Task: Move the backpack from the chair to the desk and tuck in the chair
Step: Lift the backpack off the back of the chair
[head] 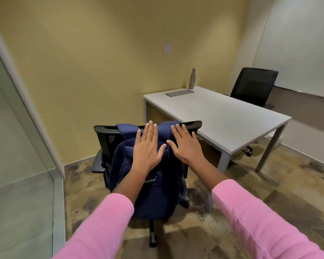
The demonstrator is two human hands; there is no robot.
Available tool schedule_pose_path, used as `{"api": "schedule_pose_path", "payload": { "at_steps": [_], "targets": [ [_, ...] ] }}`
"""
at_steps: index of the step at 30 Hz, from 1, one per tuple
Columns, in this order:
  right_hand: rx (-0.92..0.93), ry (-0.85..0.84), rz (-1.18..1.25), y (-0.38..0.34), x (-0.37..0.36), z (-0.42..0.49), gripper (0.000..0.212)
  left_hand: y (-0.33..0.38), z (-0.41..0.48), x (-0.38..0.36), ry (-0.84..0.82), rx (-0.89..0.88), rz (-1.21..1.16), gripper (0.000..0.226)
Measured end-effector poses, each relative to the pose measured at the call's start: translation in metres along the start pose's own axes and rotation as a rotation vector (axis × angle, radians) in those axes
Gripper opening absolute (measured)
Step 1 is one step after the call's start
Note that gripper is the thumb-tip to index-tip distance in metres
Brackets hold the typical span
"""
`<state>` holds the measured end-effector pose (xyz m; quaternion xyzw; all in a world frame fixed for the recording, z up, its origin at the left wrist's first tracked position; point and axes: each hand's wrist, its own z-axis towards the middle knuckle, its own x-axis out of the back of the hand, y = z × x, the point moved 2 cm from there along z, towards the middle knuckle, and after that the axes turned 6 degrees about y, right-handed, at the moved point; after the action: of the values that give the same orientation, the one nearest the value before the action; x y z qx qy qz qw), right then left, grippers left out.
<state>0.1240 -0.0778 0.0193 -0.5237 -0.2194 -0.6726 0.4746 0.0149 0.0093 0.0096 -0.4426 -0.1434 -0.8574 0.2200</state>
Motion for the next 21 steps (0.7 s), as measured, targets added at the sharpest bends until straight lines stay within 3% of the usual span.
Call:
{"api": "schedule_pose_path", "payload": {
  "at_steps": [7, 21],
  "targets": [
    [-0.024, -0.088, -0.019, 0.011, -0.003, 0.028, 0.050, 0.005, 0.037, -0.024, -0.113, -0.001, 0.034, 0.065],
    [-0.032, -0.100, 0.239, 0.060, -0.007, 0.077, 0.043, 0.033, 0.109, -0.054, -0.196, 0.126, 0.039, 0.057]
  ]
}}
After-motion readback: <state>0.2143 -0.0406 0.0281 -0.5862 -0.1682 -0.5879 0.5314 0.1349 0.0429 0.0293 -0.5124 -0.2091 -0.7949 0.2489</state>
